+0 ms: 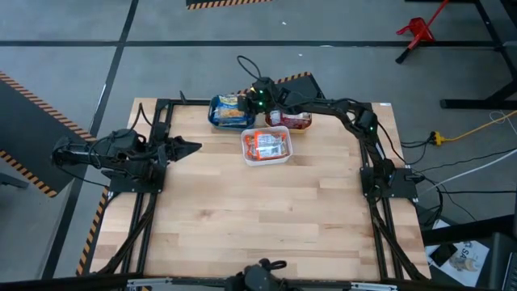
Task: Sort Maruchan noodles
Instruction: Put the blue noodle pack into the blue bin
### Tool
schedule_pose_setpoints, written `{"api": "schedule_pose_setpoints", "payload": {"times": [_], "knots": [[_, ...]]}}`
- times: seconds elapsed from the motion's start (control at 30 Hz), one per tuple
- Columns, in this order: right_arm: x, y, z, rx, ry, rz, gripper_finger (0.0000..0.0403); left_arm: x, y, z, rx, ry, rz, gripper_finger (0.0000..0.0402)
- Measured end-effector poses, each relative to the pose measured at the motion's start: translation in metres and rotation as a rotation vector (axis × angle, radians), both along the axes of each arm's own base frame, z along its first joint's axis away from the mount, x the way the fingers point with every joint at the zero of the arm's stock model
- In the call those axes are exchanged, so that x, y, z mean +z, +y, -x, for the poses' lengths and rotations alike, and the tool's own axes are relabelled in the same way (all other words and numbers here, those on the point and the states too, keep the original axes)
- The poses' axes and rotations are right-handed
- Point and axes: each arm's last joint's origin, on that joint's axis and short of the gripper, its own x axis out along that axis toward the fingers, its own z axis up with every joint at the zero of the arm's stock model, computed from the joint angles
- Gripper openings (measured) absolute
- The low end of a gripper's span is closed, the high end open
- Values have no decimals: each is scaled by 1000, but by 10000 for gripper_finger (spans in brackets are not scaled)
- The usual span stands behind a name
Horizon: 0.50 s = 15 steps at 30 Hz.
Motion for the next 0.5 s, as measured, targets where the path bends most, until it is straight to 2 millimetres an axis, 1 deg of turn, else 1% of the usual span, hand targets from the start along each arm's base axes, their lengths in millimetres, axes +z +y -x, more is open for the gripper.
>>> {"api": "schedule_pose_setpoints", "payload": {"times": [0.1,0.37,0.5], "knots": [[-1,-3,2,0,18,10,35,0,0,0,0,0,0,174],[-2,-11,7,-10,24,16,123,0,0,0,8,0,0,174],[-1,-20,13,29,9,-10,151,0,0,0,5,0,0,174]]}}
